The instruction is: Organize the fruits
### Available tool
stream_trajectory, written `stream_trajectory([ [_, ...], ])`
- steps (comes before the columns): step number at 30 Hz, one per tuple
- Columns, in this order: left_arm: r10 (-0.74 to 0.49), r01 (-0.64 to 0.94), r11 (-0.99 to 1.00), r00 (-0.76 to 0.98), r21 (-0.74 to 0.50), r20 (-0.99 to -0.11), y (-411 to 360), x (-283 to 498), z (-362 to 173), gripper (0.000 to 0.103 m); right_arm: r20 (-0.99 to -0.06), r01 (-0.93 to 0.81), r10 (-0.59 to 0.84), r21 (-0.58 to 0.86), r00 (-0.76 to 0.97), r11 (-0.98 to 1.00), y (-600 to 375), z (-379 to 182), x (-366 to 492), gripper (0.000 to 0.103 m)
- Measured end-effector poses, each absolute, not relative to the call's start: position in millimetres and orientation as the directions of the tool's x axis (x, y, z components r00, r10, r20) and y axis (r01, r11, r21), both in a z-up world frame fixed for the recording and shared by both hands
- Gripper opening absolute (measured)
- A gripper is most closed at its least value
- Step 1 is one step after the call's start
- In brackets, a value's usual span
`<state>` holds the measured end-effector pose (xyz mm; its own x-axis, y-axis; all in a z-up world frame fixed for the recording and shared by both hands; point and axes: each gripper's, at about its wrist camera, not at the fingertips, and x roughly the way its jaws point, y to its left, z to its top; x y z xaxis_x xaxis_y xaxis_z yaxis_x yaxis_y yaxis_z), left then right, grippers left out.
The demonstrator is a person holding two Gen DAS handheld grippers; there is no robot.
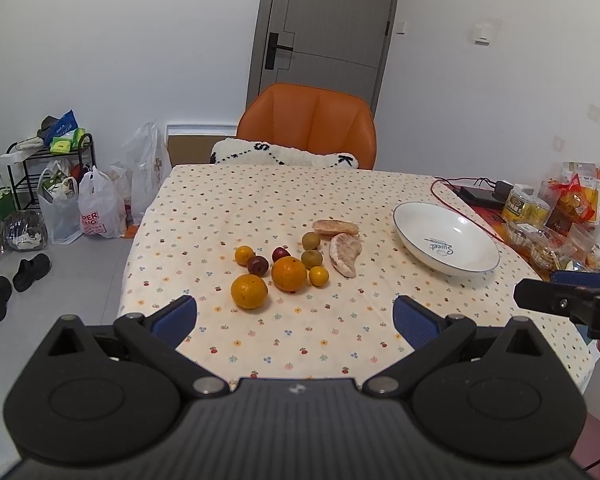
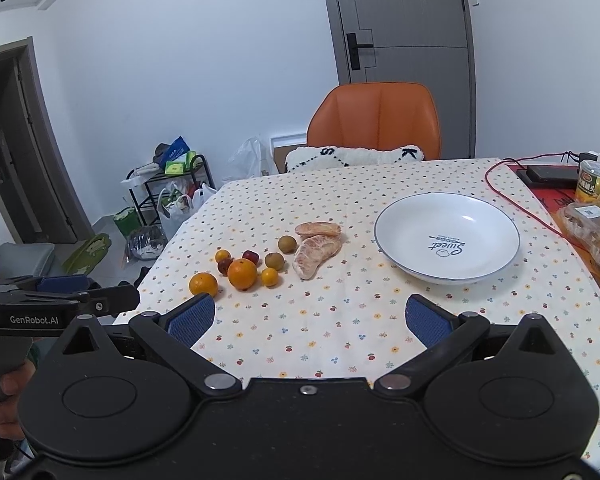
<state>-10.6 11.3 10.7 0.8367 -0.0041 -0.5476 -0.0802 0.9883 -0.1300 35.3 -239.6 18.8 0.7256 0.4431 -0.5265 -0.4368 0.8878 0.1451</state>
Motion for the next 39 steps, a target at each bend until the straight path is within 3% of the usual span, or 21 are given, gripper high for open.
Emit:
stream_trajectory([
  [20,0.000,-0.101,0.985,0.815,-0.142,-0.580,25.3,8.1,-7.5,0.103,-0.553,-0.444,0.432,0.121,0.713,0.888,-225.5,5.8,54.4,0.103],
  [39,0.030,-0.151,0.978,0.780,-0.141,-0.625,43.9,53.3,-25.3,0.103,-0.569,-0.480,0.501,0.201,0.652,0.854,-211.5,-15.8,105.6,0.103],
])
